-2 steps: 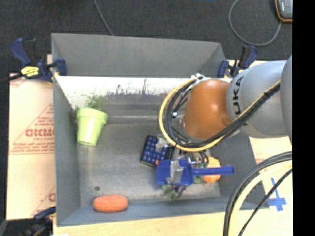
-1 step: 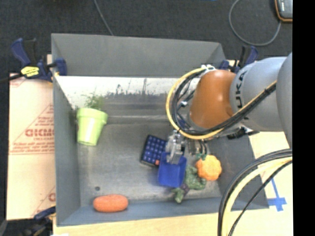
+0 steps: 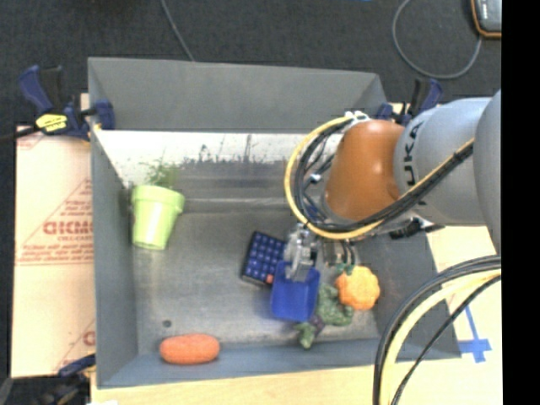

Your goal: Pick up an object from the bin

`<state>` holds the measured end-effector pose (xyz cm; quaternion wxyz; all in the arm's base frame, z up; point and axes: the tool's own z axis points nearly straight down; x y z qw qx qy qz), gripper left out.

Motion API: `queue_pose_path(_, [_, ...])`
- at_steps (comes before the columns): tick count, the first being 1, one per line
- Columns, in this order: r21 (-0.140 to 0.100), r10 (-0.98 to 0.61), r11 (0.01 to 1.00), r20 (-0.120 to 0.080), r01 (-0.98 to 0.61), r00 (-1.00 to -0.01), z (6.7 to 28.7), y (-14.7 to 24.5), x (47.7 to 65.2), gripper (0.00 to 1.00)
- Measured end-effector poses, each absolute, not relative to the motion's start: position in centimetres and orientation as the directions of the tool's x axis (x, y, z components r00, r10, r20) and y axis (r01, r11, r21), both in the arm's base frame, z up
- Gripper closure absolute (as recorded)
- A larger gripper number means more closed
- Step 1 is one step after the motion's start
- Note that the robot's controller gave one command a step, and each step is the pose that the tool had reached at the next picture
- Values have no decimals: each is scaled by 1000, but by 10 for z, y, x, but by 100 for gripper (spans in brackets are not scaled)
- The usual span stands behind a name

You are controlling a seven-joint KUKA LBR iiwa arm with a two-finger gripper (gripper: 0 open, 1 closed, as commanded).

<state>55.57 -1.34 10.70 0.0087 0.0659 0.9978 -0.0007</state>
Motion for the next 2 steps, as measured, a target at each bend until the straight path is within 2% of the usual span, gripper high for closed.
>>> queue_pose_path(1, [-2, 95, 995, -17, 95, -995, 109, -15, 554, 100])
queue_pose_path(2, [-6, -130, 991, -20, -130, -991, 121, -20, 544, 100])
